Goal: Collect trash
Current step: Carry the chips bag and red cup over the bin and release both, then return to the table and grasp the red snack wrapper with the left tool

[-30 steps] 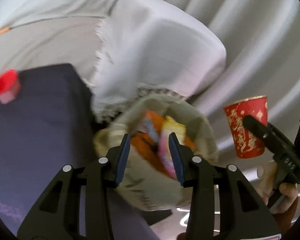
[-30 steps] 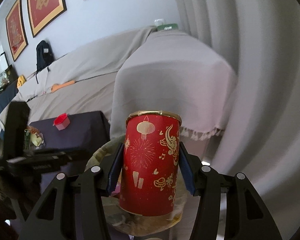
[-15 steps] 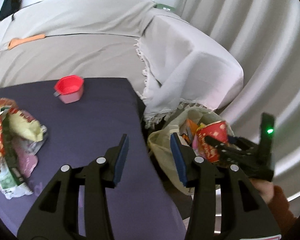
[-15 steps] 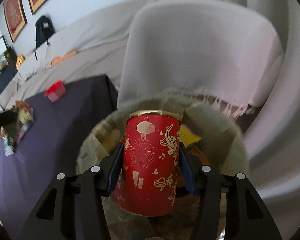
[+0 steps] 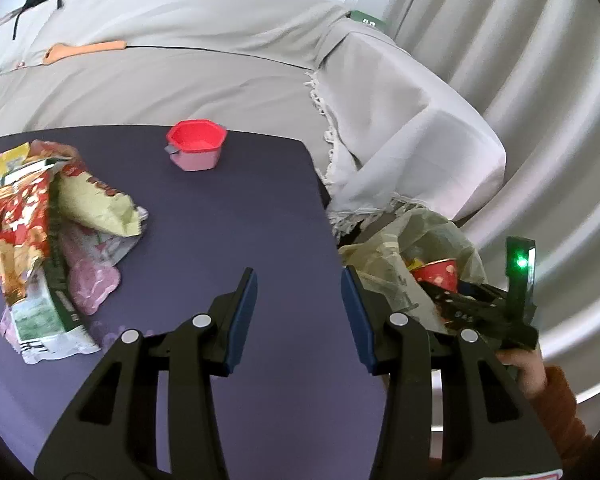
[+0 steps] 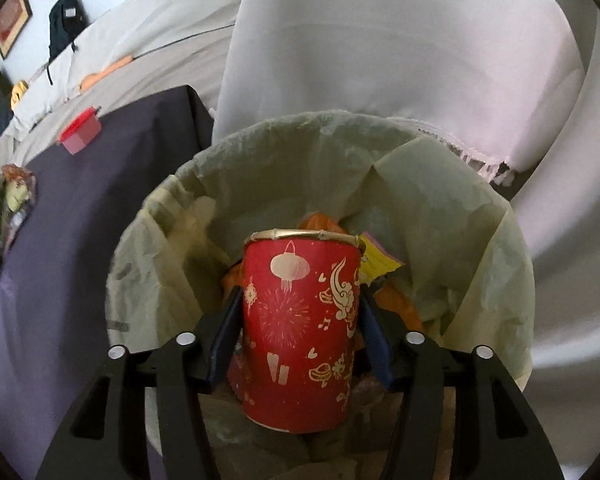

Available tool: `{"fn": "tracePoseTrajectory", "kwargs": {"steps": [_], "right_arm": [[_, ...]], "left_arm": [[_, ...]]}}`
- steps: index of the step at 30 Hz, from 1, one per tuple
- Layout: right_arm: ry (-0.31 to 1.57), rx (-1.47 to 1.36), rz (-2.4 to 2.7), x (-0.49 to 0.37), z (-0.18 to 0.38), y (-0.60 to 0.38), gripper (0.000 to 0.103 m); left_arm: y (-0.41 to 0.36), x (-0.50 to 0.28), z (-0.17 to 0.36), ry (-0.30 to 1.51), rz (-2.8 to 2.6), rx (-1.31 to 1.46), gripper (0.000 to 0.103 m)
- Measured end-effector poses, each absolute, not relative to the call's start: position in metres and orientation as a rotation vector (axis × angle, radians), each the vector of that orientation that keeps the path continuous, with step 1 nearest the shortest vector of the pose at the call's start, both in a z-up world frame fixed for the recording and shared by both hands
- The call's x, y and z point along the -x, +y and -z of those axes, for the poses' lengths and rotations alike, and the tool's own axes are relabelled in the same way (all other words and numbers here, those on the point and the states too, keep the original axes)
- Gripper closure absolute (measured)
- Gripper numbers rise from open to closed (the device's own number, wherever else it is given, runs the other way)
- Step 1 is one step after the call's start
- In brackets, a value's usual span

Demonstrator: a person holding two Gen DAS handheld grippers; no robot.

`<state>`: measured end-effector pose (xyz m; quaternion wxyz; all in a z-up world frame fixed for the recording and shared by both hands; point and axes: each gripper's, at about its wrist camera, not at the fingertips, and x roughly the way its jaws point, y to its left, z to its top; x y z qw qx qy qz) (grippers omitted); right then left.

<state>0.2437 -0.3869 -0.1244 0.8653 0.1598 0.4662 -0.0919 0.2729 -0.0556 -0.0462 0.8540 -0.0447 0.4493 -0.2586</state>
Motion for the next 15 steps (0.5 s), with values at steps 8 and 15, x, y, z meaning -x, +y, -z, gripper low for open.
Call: {"fn": "tracePoseTrajectory", "kwargs": {"steps": [8,15], "right_arm": [[0.936,-0.266,0.233,-0.231,0.099,-0.374,0.039],[0.866,-0.208,0.256,-0.222,0.065,-0.355,0.038]], "left_arm": [[-0.003,-0.272,0.043,0.914,0.476,0.14,0.058],[0.062,-0.271,0.04,0.879,0.377,0.206,0.057]]}}
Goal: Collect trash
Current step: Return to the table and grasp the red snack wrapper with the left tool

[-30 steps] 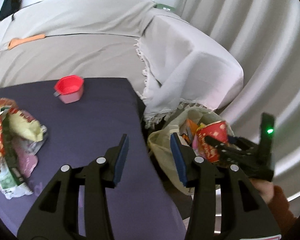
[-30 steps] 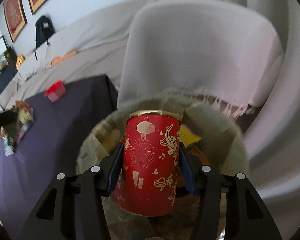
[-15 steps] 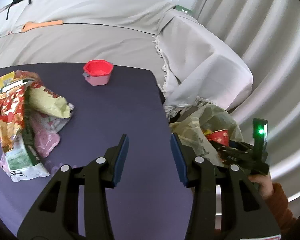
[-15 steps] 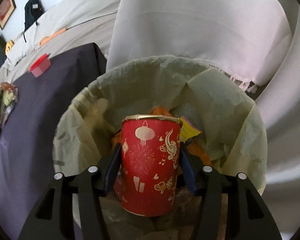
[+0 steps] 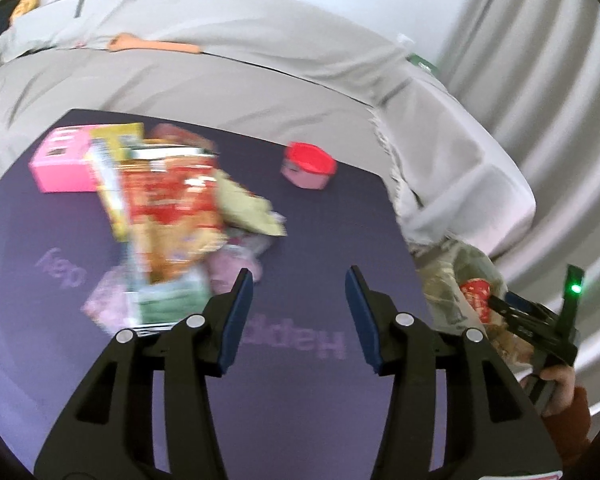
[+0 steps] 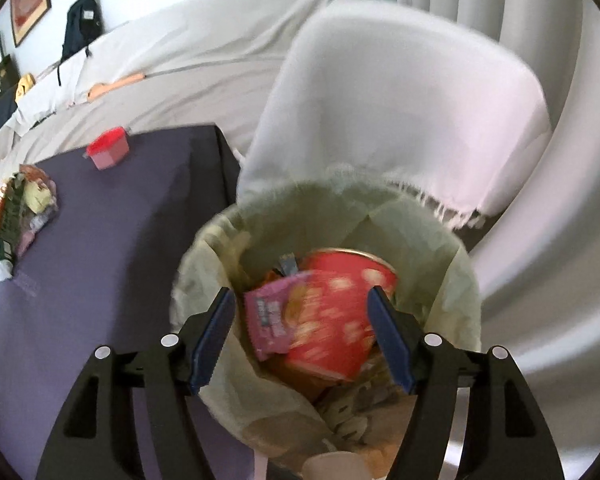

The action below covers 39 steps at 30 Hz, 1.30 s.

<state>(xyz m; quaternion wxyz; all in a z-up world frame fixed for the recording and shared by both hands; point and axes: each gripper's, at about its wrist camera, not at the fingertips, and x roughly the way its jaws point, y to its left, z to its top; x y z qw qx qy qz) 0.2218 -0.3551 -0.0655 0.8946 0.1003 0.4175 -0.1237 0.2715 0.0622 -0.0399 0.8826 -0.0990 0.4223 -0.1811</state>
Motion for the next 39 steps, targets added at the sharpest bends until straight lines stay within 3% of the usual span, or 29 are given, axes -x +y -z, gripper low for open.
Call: {"fn": "tracePoseTrajectory", "kwargs": {"steps": [8,21,30,39], "right_arm": [[0.702,-0.25,0.057,-0.23,0.015,-0.305,0.032],[0.82,-0.042,-0.188,-0.297,0.025,-0.169,0.032],[0.825,-0.101,-0.23,-0.304,0.037,-0.157,0.032],[0.829,-0.089,-0.111,-0.304,0.042,-0.176,0.032]], "left_arm": [[0.135,-0.272,0.037,0.817,0.234,0.253,0.057],[0.223,-0.273,0.051,0.82,0.089,0.322,0.056],[0.237,-0.281,0.066,0.854,0.068,0.348,0.056],[0.203,-0.296,0.066,0.885,0.17,0.36,0.056]]}}
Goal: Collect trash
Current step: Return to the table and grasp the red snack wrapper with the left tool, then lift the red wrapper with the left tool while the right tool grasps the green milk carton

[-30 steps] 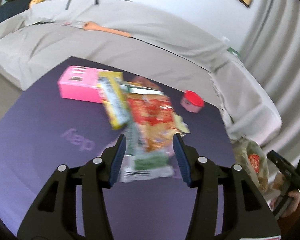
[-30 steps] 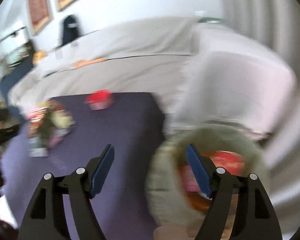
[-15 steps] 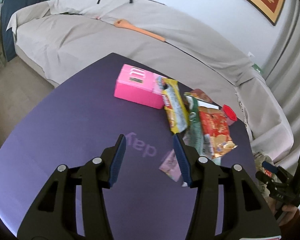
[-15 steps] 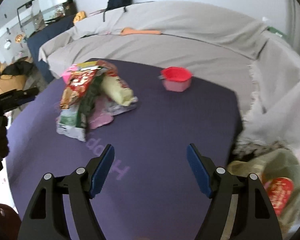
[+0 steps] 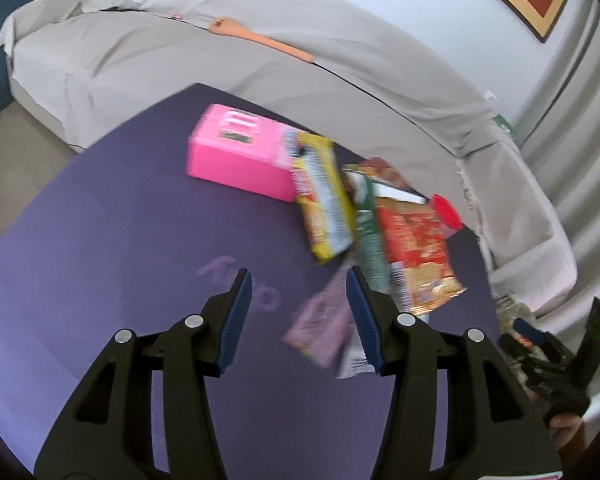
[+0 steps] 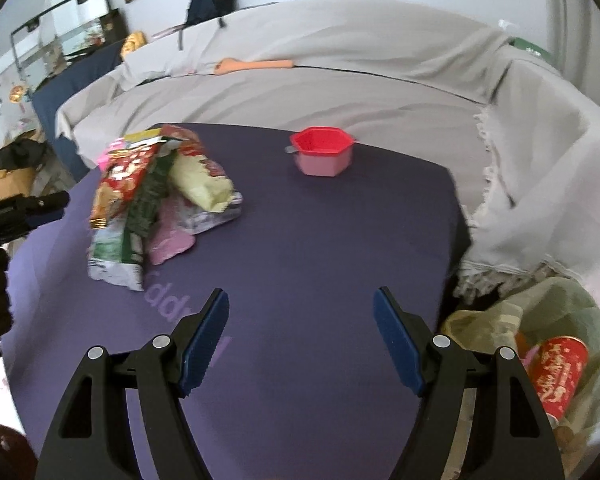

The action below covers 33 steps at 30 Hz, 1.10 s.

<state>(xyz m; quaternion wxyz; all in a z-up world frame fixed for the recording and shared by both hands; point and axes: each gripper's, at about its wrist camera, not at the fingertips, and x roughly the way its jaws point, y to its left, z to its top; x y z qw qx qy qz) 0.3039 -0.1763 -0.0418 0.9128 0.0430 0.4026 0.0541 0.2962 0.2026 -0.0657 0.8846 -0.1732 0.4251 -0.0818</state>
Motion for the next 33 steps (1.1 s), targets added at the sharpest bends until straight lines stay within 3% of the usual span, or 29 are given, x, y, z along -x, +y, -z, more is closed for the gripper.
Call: {"fn": "tracePoseTrajectory", "kwargs": {"steps": [10,13,15,16,21,25,33], "right_arm": [[0.825,-0.098,-0.006,-0.306,0.037,-0.192,0.032],[0.806,-0.073,-0.023,-0.305,0.031,-0.185,0.032],[0.805,-0.085,-0.075,-0.307,0.028,-0.179,0.032],[0.806,-0.085,-0.092,-0.309,0.028,-0.175,0.032],[0.812,-0.055,-0.215,-0.319,0.027,-0.139,0.033],[0.84,-0.042,-0.298,-0.329,0.032,-0.109,0.052],[0.887,-0.12,-0.387,-0.355,0.035,-0.065,0.052]], "left_arm": [[0.131,-0.335,0.064,0.908,0.225,0.287,0.056],[0.131,-0.342,0.073,0.951,0.231,0.321,0.078],[0.139,-0.337,0.071,0.948,0.252,0.342,0.081],[0.144,-0.334,0.069,0.942,0.257,0.346,0.089],[0.187,-0.313,0.055,0.903,0.217,0.323,0.09],[0.224,-0.303,0.053,0.892,0.154,0.313,0.09],[0.265,-0.286,0.082,0.942,0.105,0.33,0.089]]}}
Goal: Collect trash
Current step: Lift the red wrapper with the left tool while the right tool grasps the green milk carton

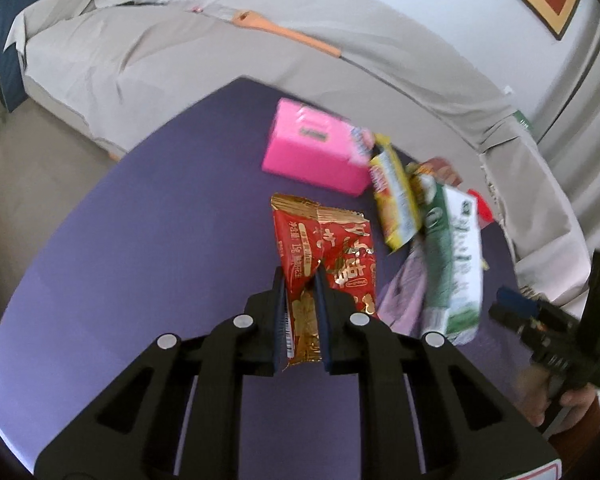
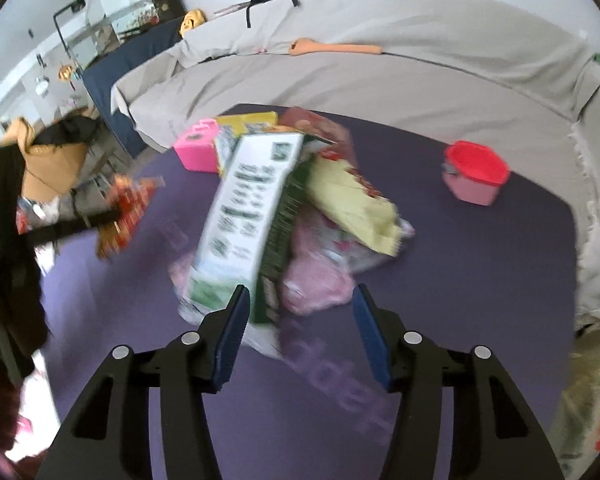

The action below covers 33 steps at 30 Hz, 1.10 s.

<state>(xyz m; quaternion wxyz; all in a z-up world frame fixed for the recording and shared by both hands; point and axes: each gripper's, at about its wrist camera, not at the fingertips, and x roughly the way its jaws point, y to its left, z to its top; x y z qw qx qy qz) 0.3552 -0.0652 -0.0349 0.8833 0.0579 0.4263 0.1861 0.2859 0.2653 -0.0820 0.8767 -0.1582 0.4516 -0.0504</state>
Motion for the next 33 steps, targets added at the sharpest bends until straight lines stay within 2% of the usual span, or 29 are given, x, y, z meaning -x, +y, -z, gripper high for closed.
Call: {"fn": "tracePoseTrajectory", "kwargs": {"steps": [13,20,29,30,31,32,33], "right_arm": [[0.898,-0.107,-0.292,-0.404,0.024,-0.003,0.052],[0.91,-0.131,-0.303,-0.419,0.026,-0.002,0.052],[0.926,-0.179,-0.374,-0.417,0.032,-0.018,0.052],[0.933,-0.168,-0.399,-0.415,0.032,-0.019,0.053],[0.931,-0.162,-0.418,-0.412,0.032,-0.02,0.068],[0.933,-0.164,-0.44,-0.41,0.033,-0.022,0.079],[0.939,-0.178,-0.466,-0.408,0.034,-0.025,0.08]], "left_arm": [[0.264,-0.275,0.101,0.948,0.131,0.326,0.089],[0.267,-0.274,0.106,0.951,0.135,0.346,0.085],[0.269,-0.273,0.108,0.957,0.134,0.364,0.085],[0.269,-0.273,0.108,0.957,0.134,0.364,0.085],[0.269,-0.273,0.108,0.958,0.134,0.364,0.085],[0.269,-0.273,0.108,0.958,0.134,0.363,0.085],[0.268,-0.273,0.108,0.96,0.135,0.36,0.085]]}}
